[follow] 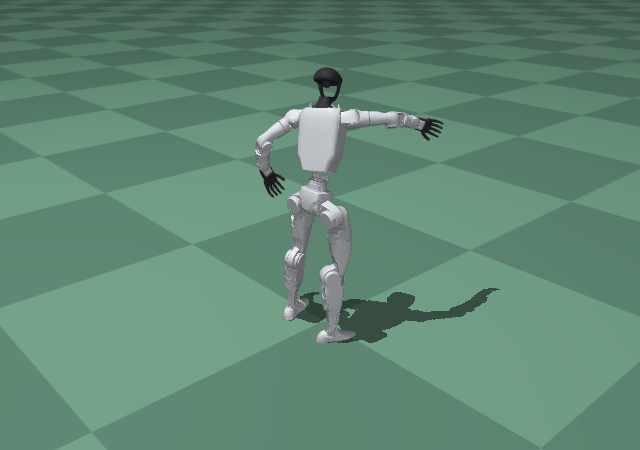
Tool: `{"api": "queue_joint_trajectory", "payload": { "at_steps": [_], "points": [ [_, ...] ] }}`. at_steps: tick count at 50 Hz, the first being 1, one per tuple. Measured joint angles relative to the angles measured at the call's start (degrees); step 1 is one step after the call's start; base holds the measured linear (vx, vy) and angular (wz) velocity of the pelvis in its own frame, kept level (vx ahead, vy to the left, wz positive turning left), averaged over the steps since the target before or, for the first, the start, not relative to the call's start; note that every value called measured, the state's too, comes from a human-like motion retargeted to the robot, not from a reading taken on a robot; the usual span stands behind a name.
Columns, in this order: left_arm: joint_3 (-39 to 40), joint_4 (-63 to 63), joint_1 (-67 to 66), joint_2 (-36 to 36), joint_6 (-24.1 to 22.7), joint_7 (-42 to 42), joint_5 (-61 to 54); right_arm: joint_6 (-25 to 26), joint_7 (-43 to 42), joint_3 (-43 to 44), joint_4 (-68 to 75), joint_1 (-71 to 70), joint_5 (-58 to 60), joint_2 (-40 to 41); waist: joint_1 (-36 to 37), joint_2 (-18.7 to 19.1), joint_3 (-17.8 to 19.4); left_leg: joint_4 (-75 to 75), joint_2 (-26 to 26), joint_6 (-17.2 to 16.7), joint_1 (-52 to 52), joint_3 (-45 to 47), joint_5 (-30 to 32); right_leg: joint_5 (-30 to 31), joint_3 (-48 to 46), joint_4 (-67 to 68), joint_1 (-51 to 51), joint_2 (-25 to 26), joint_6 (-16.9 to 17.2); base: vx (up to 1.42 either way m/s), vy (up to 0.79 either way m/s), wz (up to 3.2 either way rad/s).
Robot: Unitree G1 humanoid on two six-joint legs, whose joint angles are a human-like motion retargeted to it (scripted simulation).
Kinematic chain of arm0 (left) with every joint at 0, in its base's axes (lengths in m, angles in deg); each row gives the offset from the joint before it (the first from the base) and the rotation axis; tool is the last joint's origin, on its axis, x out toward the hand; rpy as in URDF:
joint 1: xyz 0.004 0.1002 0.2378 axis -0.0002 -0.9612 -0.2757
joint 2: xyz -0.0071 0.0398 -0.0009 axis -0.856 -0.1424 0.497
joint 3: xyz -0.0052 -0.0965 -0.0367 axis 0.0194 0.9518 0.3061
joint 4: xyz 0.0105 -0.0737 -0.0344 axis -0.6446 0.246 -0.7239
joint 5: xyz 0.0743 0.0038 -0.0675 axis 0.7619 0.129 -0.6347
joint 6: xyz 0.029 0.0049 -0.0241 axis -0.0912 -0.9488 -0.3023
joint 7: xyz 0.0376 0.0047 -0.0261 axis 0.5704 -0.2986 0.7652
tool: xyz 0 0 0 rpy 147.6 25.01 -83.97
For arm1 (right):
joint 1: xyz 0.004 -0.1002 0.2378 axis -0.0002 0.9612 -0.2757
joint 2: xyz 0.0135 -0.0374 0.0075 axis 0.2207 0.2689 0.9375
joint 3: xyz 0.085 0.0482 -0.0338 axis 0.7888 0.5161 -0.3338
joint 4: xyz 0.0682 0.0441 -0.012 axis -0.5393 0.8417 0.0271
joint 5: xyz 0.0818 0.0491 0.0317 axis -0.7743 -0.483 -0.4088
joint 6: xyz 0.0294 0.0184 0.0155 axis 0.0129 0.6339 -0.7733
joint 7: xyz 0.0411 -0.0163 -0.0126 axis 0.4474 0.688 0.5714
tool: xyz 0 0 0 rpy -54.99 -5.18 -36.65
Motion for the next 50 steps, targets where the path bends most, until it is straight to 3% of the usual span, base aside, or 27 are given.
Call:
{"api": "queue_joint_trajectory", "payload": {
  "at_steps": [7,17,20,22,23,25,27,28,30,32,33,35,37,39,45,50],
  "points": [
    [1.32,1.62,0.55,-1.29,1.08,0.23,-1.67,4.27,-0.15,0.0,-1.05,-15.75,-4.61,8.38,1.0,-0.02,-0.75,0.0,-0.03,0.0,0.24,-0.13,-0.03,-0.37,0.24,0.07,0.31,-0.27,0.0,0.0,0.0,0.0],
    [7.28,-3.3,-1.2,0.0,1.81,-1.63,-6.02,2.49,-4.91,0.0,-32.6,-28.19,-6.93,20.22,-0.23,0.1,-0.19,0.0,0.18,0.0,-0.1,0.5,0.62,0.19,0.86,-0.82,-0.04,0.45,0.0,0.0,0.0,0.0],
    [8.08,-5.64,-1.53,1.54,2.06,-1.98,-7.53,1.37,-5.81,0.0,-42.7,-26.94,-8.72,19.85,-0.63,0.51,0.22,0.0,0.27,0.0,-0.21,0.38,0.69,0.07,0.83,-0.75,-0.14,0.53,0.0,0.0,0.0,-0.06],
    [7.59,-7.96,-2.65,3.89,2.02,-2.1,-8.06,-0.04,-4.81,0.0,-49.02,-24.24,-9.77,17.71,-0.11,0.26,-2.93,0.0,0.58,0.0,-3.73,1.27,0.97,1.16,1.77,-1.76,-3.74,0.87,0.0,0.0,0.0,-0.12],
    [8.08,-7.86,-2.33,3.29,2.42,-2.24,-8.36,0.0,-4.67,0.0,-51.7,-22.55,-11.04,16.6,-0.9,0.35,-0.76,0.0,0.41,0.0,-1.54,0.41,0.75,0.12,0.96,-0.76,-1.5,0.58,0.0,0.0,0.0,0.0],
    [7.46,-9.53,-3.41,5.32,2.36,-2.34,-8.44,-1.46,-2.9,0.0,-56.43,-18.55,-11.97,13.11,-0.36,-0.07,-3.21,0.0,0.67,0.0,-4.28,1.31,0.91,1.14,1.87,-1.82,-4.31,0.9,0.0,0.0,0.0,0.0],
    [7.97,-8.95,-2.96,4.4,2.87,-2.63,-8.28,-1.81,-1.42,0.0,-58.62,-14.23,-13.29,10.04,-1.36,-0.36,-0.07,0.0,0.44,0.0,-1.33,0.2,0.6,-0.25,0.78,-0.47,-1.3,0.51,0.0,0.0,0.0,0.0],
    [7.41,-9.51,-3.71,5.61,2.68,-2.67,-7.96,-2.78,0.12,0.0,-59.18,-11.84,-12.92,7.95,-0.9,-0.73,-1.98,0.0,0.62,0.0,-3.39,0.94,0.74,0.61,1.48,-1.34,-3.41,0.77,0.0,0.0,0.0,0.0],
    [7.79,-8.31,-3.14,4.22,3.1,-2.84,-7.42,-3.17,2.58,0.0,-57.89,-7.89,-12.98,5.41,-1.57,-1.29,1.12,0.0,0.4,0.0,-0.58,-0.06,0.46,-0.69,0.45,-0.02,-0.59,0.43,0.0,0.0,0.0,0.0],
    [6.76,-8.17,-4.12,5.69,2.73,-2.64,-6.6,-4.79,5.73,0.0,-54.32,-4.33,-10.63,2.3,-0.89,-1.91,-1.41,0.0,0.64,0.0,-3.4,0.99,0.7,0.55,1.37,-1.23,-3.48,0.83,0.0,0.0,0.0,0.0],
    [6.95,-7.07,-3.6,4.37,2.9,-2.57,-6.27,-4.82,6.68,0.0,-51.48,-3.17,-10.26,1.83,-1.16,-2.16,0.72,0.0,0.48,0.0,-1.38,0.29,0.53,-0.36,0.65,-0.27,-1.46,0.6,0.0,0.0,0.0,0.0],
    [5.72,-6.46,-4.4,5.82,2.38,-2.17,-5.48,-5.7,8.27,0.0,-44.79,-1.11,-7.67,-0.22,-0.44,-2.51,-1.89,0.0,0.7,0.0,-4.31,1.35,0.82,0.98,1.56,-1.56,-4.41,1.01,0.0,-0.01,0.01,-0.14],
    [4.94,-4.72,-4.11,5.46,2.33,-1.61,-4.86,-4.8,8.89,0.0,-35.74,-0.28,-6.17,-0.22,-0.16,-2.43,-1.29,0.0,0.67,0.0,-3.67,1.16,0.79,0.75,1.29,-1.29,-3.78,0.99,0.0,-0.01,-0.01,0.12],
    [4.52,-2.48,-2.99,4.06,2.63,-0.64,-4.6,-2.54,9.59,0.0,-25.79,-0.72,-4.56,0.89,0.02,-1.73,1.96,0.0,0.56,0.0,-0.12,0.21,0.44,-0.53,0.34,-0.14,-0.2,0.73,0.0,0.0,-0.02,0.28],
    [1.68,1.26,-1.87,4.55,2.24,1.77,-3.87,4.55,8.7,0.0,4.32,-8.19,-3.05,7.78,1.43,0.57,1.37,0.0,0.57,0.0,0.01,-0.18,0.45,-0.42,0.01,-0.51,0.36,0.65,0.0,0.0,0.0,0.0],
    [2.97,1.69,-2.28,3.71,2.25,1.55,-4.46,6.15,4.78,0.0,4.05,-16.52,-4.87,11.55,1.82,0.72,0.56,0.0,0.2,0.0,-0.44,-0.78,0.65,-0.36,-0.47,-0.55,0.3,0.27,0.0,0.0,0.0,0.0]
  ]
}}
